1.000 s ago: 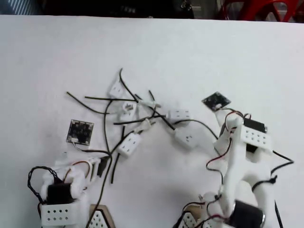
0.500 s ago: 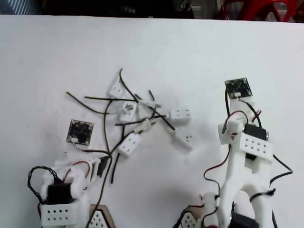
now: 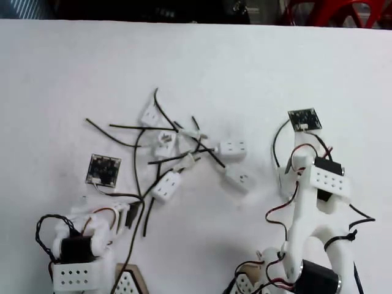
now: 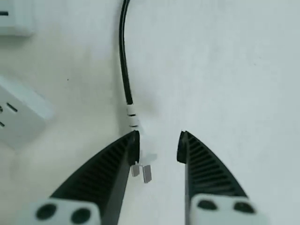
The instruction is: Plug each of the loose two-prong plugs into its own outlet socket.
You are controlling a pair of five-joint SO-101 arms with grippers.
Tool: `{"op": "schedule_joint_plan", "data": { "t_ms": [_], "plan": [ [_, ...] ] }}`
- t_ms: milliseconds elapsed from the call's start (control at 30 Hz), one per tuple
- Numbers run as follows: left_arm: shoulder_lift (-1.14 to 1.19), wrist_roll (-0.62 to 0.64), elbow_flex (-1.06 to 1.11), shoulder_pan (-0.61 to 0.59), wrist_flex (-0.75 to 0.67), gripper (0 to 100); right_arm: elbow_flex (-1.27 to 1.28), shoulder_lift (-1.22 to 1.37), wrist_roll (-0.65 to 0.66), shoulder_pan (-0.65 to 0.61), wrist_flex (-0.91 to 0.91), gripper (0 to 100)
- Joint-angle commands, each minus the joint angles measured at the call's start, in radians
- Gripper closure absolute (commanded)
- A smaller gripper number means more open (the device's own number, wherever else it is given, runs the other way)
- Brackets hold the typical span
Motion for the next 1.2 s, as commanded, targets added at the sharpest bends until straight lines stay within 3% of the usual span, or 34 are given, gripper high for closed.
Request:
{"op": "schedule_joint_plan", "data": {
  "t_ms": [0,1000,1167],
  "plan": [
    [-0.008,0.002,-0.003,-0.007,-0.014,70,-0.037,0.007,-0.005,0.012,0.024,86.9],
    [-0.008,0.002,-0.003,-0.008,-0.014,70,-0.044,0.113,-0.008,-0.048,0.018,87.5],
    [-0.008,0.002,-0.003,-0.008,-0.014,70,-0.068,0.196,-0.008,-0.048,0.016,92.5]
  ]
}}
